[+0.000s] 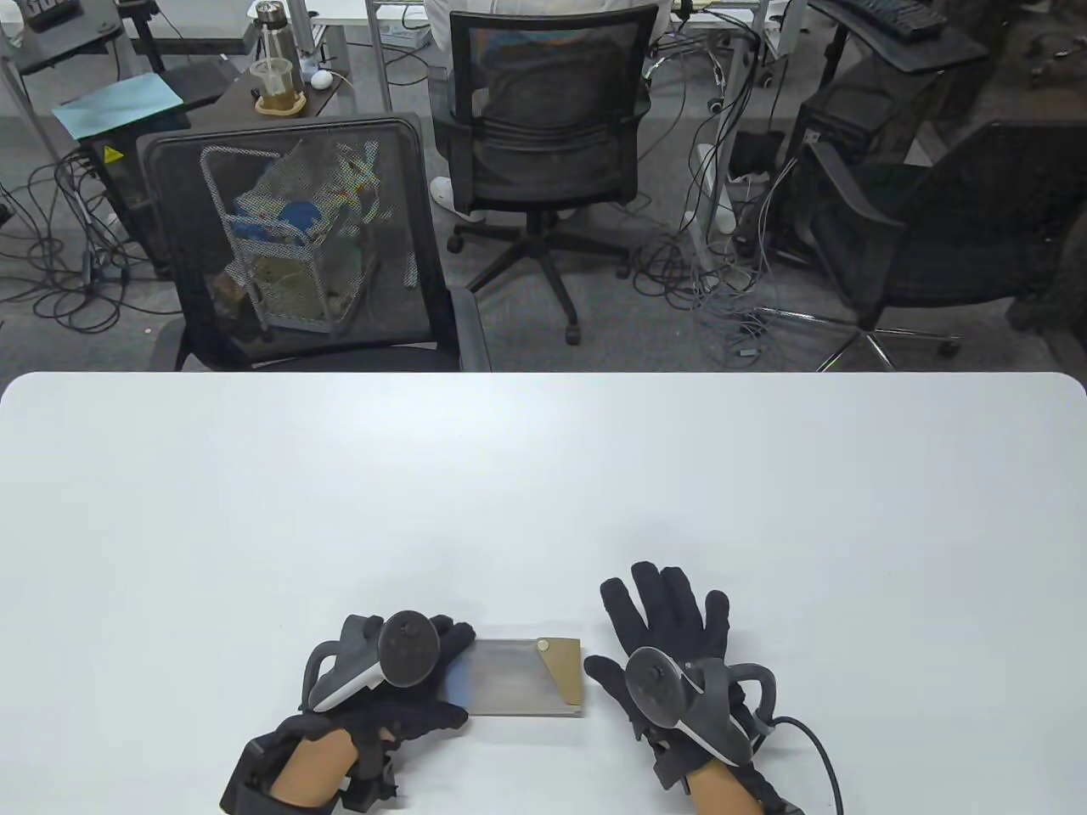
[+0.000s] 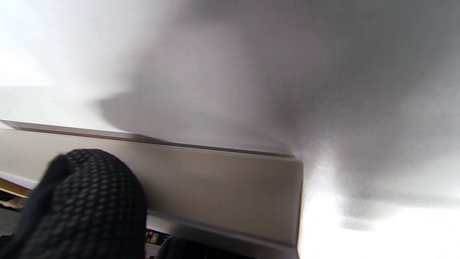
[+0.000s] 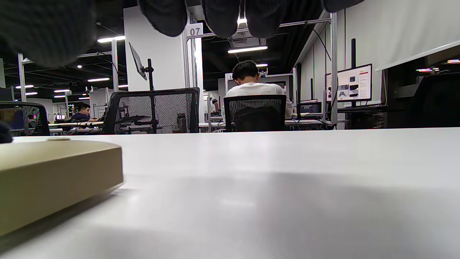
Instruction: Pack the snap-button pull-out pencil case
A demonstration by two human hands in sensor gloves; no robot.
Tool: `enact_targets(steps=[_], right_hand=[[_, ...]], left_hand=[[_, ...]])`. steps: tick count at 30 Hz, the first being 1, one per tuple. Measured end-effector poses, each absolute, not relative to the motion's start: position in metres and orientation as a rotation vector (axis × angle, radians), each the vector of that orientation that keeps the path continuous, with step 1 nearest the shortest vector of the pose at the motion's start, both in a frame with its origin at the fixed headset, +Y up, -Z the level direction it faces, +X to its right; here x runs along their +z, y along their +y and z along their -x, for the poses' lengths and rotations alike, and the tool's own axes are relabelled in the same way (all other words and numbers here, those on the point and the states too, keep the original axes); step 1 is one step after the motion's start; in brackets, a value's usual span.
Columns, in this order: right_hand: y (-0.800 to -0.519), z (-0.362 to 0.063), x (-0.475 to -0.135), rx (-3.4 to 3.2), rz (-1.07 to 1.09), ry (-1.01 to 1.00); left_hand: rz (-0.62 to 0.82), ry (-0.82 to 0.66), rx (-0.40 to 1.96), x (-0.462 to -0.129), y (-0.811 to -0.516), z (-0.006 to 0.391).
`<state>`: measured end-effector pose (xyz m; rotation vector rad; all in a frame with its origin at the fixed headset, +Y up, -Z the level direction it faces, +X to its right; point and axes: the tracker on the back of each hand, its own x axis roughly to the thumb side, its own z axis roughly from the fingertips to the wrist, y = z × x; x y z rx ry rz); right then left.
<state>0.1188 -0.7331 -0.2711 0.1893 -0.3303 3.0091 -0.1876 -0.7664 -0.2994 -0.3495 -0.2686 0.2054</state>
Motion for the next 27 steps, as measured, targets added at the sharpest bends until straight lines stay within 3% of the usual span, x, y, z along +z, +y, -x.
enact_targets(steps=[7, 11, 17, 27], right_hand=[[-0.733, -0.122, -0.272, 2.997, -0.179, -0.326], [-0.735, -0.122, -0.273, 3.002, -0.169, -0.312], [-0.735, -0.122, -0.273, 2.993, -0.164, -0.309], [-0.735, -0.124, -0.269, 2.974, -0.174, -0.327]], left_hand=[[0.188, -0.22, 0.222, -0.286, -0.724, 0.205], [0.017, -0.081, 0.141, -0.275, -0.707, 0.229], [-0.084, 0.012, 0.092, -0.258, -0.728, 0.258], [-0.159, 0.006, 0.084, -0.254, -0.724, 0.258]])
